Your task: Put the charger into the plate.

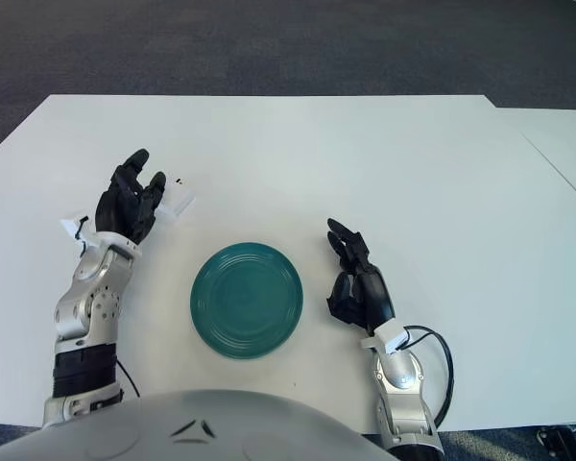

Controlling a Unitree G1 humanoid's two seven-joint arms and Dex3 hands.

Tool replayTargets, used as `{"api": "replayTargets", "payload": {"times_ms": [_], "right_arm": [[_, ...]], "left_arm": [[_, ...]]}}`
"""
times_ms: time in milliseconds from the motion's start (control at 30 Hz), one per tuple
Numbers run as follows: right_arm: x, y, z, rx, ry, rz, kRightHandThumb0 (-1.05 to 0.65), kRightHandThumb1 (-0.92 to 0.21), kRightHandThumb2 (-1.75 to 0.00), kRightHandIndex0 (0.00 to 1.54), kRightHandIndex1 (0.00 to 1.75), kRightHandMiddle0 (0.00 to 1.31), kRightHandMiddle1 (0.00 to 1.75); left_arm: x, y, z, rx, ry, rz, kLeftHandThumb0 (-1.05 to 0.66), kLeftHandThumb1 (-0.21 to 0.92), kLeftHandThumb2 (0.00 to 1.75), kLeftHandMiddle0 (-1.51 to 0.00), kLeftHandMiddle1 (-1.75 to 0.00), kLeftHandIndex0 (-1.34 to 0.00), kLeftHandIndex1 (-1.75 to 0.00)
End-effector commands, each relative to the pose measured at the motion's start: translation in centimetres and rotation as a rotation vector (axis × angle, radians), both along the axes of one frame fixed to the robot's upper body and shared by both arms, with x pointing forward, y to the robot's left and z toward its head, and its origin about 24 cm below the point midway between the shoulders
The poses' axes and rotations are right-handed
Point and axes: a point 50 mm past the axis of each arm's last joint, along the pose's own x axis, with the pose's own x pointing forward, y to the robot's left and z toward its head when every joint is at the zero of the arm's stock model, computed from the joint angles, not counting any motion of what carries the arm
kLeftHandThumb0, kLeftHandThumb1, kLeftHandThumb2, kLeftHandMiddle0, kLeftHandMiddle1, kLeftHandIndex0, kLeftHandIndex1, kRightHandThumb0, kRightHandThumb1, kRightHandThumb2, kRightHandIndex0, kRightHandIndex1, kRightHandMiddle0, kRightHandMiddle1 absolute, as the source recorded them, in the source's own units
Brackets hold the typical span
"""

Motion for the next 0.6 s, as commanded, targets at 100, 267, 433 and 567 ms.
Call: {"api": "replayTargets", "payload": {"times_ms": [100,267,433,567], "right_arm": [[-0.5,-0.1,-1.4,-0.080,0.033,0.035,-1.00,-0.92,-1.17,0.17,0.00,0.00,0.40],[-1.7,0.2,-1.9,-0.045,0.060,0.014,-0.98,-0.92,-1.18,0.17,0.00,0.00,0.39],[-1.7,0.2,-1.3,0.081,0.103,-0.033,-0.97,-0.92,-1.17,0.17,0.00,0.00,0.39],[-1.6,0.0,-1.4,0.115,0.138,-0.042,-0.97,-0.92,-1.17,0.16,0.00,0.00,0.38]], "left_arm": [[-0.6,0.6,-0.2,0.158,-0.018,0.005,-0.98,0.92,0.99,-0.02,0.00,0.00,-0.29],[-1.5,0.6,-0.9,0.213,-0.009,0.006,-0.97,0.92,0.99,0.00,0.00,0.00,-0.32],[-2.2,0.5,-1.4,0.228,-0.011,-0.001,-0.98,0.92,0.98,0.00,0.00,0.00,-0.33],[-2.7,0.4,-1.9,0.225,-0.015,-0.004,-0.99,0.92,0.98,0.00,0.00,0.00,-0.33]]}}
